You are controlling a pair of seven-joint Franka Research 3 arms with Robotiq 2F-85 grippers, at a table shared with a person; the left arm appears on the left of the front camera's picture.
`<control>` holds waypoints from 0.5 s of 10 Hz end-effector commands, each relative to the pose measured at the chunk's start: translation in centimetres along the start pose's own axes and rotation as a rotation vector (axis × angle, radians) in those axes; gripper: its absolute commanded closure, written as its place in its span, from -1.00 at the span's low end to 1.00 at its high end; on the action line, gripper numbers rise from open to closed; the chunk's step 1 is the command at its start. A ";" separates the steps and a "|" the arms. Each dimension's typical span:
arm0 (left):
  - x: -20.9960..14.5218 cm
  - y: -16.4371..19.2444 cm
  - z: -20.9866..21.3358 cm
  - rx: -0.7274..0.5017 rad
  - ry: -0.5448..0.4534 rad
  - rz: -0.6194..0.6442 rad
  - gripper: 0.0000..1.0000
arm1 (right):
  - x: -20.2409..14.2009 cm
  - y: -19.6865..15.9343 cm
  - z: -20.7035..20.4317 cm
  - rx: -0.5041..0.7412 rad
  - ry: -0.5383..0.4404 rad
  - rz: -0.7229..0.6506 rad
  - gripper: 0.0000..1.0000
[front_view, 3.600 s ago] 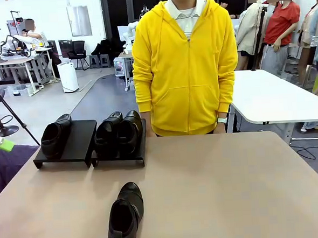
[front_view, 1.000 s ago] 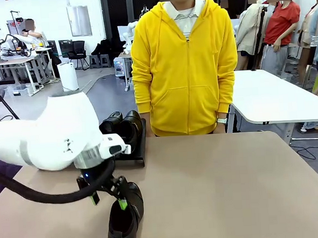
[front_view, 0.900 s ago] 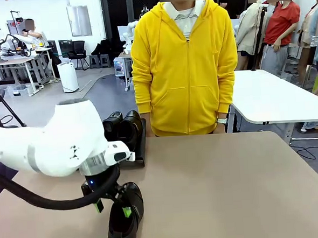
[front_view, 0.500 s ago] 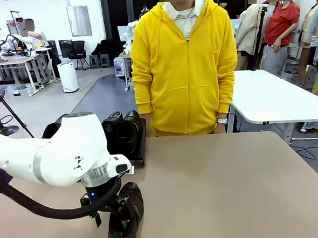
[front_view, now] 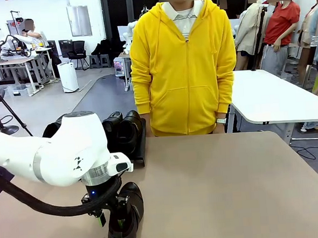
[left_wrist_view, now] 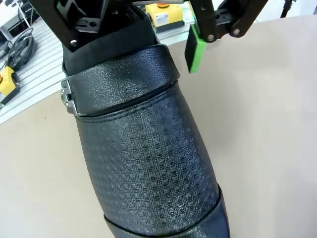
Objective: Organize the shoes by placing them on the stand.
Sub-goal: Place the Shoe from the middle of the table onto the Shoes Stand.
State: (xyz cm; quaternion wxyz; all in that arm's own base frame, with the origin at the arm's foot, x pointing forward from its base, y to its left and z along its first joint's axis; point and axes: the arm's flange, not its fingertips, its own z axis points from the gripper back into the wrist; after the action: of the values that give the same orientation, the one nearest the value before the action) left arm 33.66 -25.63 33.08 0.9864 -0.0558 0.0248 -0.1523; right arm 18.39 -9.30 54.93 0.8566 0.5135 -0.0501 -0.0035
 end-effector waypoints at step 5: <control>-0.3 -0.3 0.1 0.020 -0.002 -0.030 1.00 | 0.2 0.4 0.1 0.020 -0.007 0.027 -1.00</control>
State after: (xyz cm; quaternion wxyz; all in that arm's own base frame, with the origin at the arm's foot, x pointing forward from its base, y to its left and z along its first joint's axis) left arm 33.47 -26.00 33.21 0.9855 -0.0547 0.0236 -0.1592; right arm 18.39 -9.30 54.93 0.8566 0.5135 -0.0503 -0.0032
